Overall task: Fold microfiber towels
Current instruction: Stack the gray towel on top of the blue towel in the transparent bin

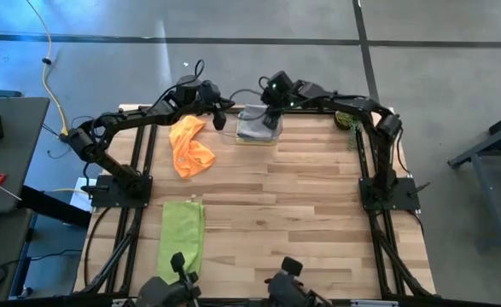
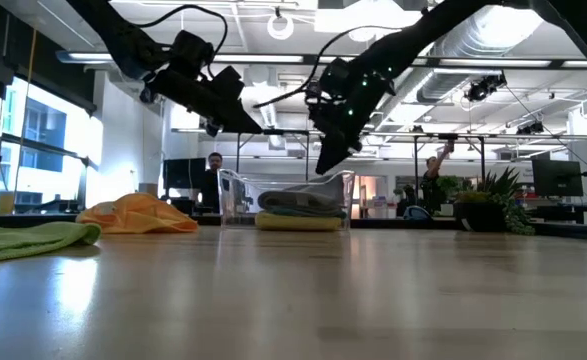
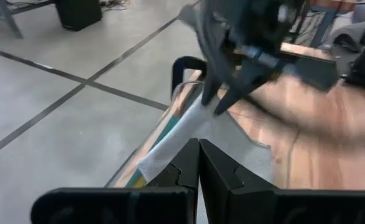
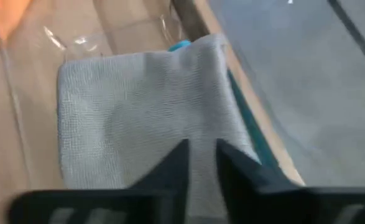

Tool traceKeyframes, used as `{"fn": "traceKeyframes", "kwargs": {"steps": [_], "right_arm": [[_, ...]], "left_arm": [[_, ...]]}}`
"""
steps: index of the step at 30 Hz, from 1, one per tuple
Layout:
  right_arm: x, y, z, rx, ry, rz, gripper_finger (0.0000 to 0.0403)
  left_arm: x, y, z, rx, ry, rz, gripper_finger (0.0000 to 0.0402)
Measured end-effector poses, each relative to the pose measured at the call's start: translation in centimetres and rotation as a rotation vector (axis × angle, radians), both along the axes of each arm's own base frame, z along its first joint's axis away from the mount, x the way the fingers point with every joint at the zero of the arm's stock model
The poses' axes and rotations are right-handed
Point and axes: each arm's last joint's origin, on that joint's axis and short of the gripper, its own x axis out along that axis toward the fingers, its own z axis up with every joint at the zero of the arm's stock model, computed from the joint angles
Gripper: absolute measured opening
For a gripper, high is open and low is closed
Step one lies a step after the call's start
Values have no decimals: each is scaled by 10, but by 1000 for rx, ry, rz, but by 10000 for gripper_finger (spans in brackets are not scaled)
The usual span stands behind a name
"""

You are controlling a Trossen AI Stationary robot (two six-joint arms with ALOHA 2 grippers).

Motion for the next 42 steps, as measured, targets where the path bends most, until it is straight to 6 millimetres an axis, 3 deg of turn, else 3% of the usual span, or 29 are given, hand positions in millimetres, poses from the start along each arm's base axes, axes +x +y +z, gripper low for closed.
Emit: {"fn": "traceKeyframes", "kwargs": {"steps": [3,7,13,20,27,32,37,42], "right_arm": [[3,4,-13,-55,-1,-18,13],[5,-1,-35,-31,-5,-64,28],[15,-1,-58,13,-16,-7,3],[18,4,-48,6,-56,28,1],[19,7,-15,-8,-102,49,1],[31,14,-29,-6,-64,80,0],[32,12,-51,18,9,58,0],[34,14,-59,20,42,58,0]], "left_arm": [[0,0,0,-1,-1,-4,0],[1,-1,0,0,-1,-7,0],[1,-1,0,8,-1,-6,0],[3,-2,1,18,4,-13,0],[2,-2,0,25,9,-17,0],[-6,6,4,29,-17,14,0],[-8,7,3,24,-15,21,0],[-9,8,3,25,-14,25,0]]}}
